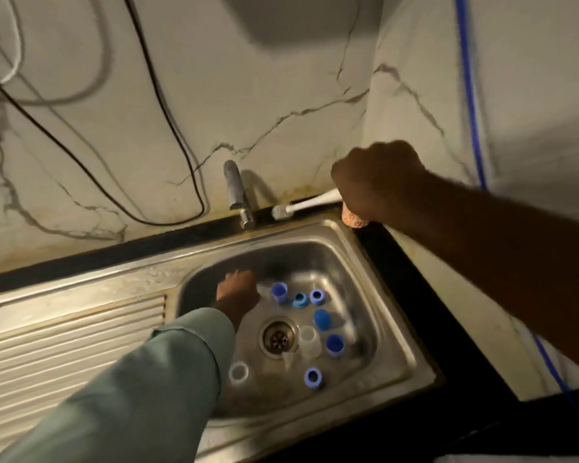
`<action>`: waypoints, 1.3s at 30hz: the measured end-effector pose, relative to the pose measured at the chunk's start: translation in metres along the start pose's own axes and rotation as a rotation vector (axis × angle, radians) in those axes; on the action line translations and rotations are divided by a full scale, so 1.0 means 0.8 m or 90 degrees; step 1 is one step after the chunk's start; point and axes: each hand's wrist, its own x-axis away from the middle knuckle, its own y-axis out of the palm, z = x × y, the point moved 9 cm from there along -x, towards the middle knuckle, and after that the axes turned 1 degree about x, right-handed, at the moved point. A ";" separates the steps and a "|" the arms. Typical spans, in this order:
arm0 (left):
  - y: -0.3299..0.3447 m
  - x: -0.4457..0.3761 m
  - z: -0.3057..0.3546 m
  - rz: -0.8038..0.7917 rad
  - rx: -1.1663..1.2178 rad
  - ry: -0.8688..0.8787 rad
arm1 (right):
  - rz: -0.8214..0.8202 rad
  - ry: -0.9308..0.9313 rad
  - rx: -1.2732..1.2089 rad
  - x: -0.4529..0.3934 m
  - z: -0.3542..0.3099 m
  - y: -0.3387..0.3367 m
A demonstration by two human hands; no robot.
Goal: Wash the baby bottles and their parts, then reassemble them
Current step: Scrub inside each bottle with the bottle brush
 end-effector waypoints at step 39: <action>-0.049 0.103 -0.084 0.132 1.506 -0.344 | 0.065 0.018 -0.248 0.136 -0.086 0.083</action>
